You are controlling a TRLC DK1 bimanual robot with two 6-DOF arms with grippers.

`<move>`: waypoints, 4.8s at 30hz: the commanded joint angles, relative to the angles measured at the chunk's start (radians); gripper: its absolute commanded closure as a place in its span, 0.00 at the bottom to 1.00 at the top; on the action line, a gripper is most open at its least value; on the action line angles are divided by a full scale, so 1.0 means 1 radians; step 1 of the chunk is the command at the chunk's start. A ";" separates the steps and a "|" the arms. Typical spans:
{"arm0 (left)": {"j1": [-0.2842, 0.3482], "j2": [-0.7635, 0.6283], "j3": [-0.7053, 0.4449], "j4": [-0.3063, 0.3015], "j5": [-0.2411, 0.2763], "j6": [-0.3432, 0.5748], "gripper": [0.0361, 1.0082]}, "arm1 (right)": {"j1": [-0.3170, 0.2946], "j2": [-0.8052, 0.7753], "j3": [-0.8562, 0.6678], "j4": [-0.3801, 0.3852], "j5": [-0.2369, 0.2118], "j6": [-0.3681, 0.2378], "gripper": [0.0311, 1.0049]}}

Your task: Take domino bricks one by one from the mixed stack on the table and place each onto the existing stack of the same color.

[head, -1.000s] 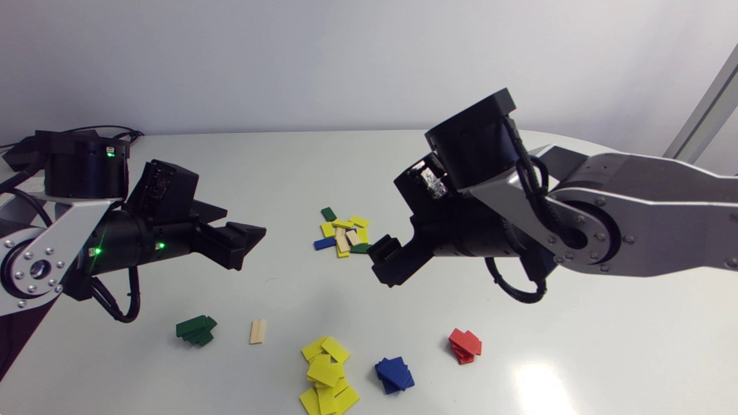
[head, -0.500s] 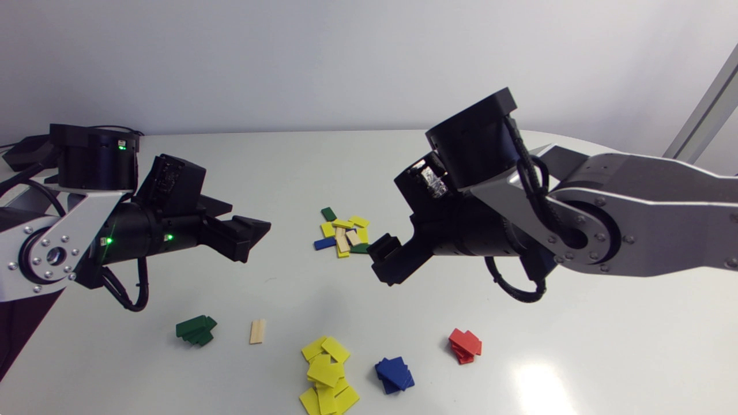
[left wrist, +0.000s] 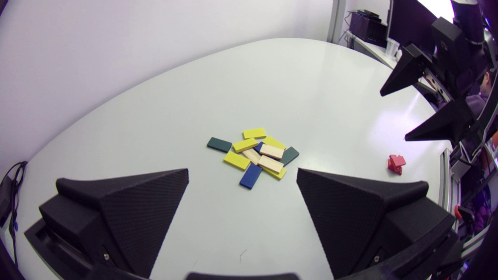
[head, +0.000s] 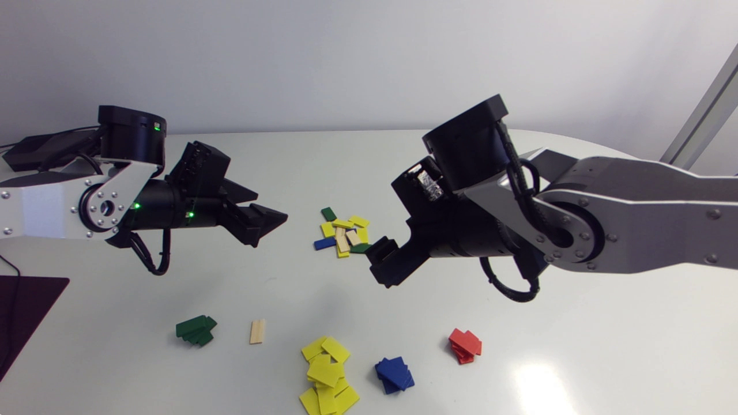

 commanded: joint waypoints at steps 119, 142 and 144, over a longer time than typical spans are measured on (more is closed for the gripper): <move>-0.182 0.528 0.275 0.100 0.153 0.385 0.67 | -0.068 0.118 -0.030 0.051 -0.165 -0.017 0.03; -0.119 0.664 0.402 -0.097 0.153 0.624 0.02 | -0.065 0.115 -0.039 0.049 -0.165 -0.011 0.03; -0.120 0.670 0.412 -0.103 0.153 0.627 0.02 | -0.065 0.116 -0.038 0.049 -0.165 -0.011 0.03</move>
